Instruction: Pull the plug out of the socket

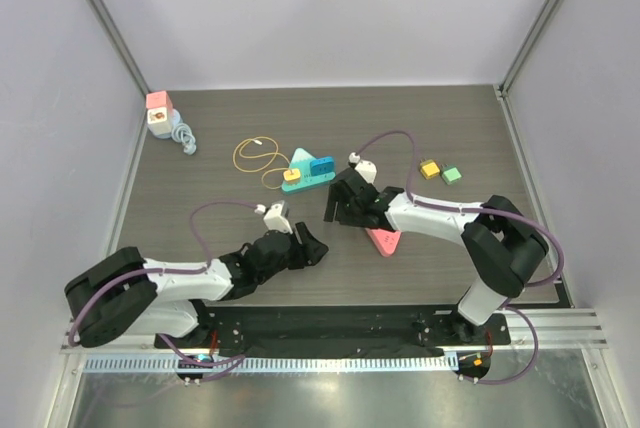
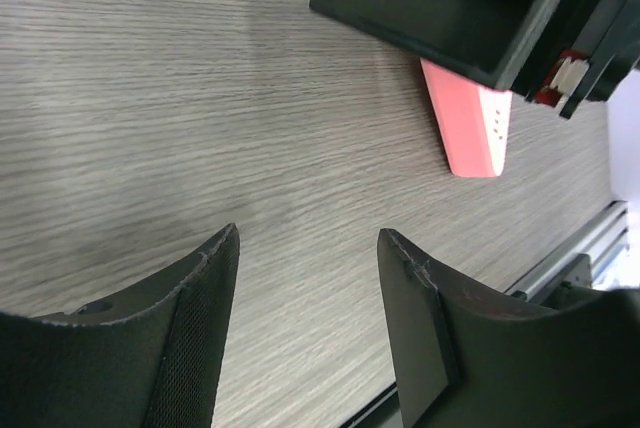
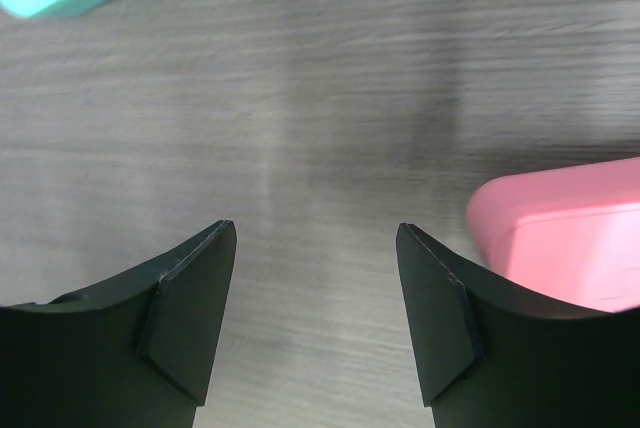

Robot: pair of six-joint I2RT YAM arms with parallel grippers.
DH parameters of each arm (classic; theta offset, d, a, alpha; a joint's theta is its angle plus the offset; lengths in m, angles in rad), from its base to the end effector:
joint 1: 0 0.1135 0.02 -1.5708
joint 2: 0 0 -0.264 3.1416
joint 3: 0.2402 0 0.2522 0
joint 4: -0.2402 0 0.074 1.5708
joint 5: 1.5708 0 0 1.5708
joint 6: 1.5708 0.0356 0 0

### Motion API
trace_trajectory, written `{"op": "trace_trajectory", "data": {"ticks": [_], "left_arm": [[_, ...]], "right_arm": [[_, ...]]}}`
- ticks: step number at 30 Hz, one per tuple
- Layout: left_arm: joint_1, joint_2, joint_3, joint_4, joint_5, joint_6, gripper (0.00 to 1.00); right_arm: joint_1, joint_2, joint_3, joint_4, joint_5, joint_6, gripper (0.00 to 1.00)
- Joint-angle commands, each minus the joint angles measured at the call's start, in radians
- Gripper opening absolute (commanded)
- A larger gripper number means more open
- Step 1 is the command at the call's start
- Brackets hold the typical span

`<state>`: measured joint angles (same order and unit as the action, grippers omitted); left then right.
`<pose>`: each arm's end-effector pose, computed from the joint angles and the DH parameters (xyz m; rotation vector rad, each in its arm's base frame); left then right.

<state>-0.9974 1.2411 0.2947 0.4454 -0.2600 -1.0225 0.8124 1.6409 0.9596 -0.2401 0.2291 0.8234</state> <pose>0.1278 -0.1811 0.1476 -0.1976 2.1933 -0.9490 0.2344 0.2356 0.1826 0.1108 2.5040 0.4182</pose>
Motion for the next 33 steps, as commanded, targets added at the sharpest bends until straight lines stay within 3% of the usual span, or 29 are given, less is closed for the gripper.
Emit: {"op": "trace_trajectory", "data": {"ticks": [1, 5, 13, 21, 33], "left_arm": [[-0.015, 0.049, 0.064, 0.046, -0.005, 0.024, 0.59], [-0.020, 0.080, 0.092, 0.044, -0.005, 0.038, 0.60], [-0.023, 0.087, 0.103, 0.041, -0.005, 0.044, 0.61], [-0.024, 0.097, 0.110, 0.041, 0.004, 0.053, 0.62], [-0.024, 0.119, 0.135, 0.023, 0.021, 0.065, 0.65]], "right_arm": [[-0.005, -0.001, 0.034, 0.022, 0.147, 0.036, 0.71], [-0.041, -0.015, -0.016, -0.005, 0.176, 0.068, 0.71], [-0.150, -0.219, -0.229, -0.030, 0.208, 0.106, 0.71], [-0.407, -0.476, -0.450, -0.113, 0.193, 0.148, 0.72], [-0.509, -0.716, -0.480, -0.311, 0.285, 0.141, 0.75]]}}
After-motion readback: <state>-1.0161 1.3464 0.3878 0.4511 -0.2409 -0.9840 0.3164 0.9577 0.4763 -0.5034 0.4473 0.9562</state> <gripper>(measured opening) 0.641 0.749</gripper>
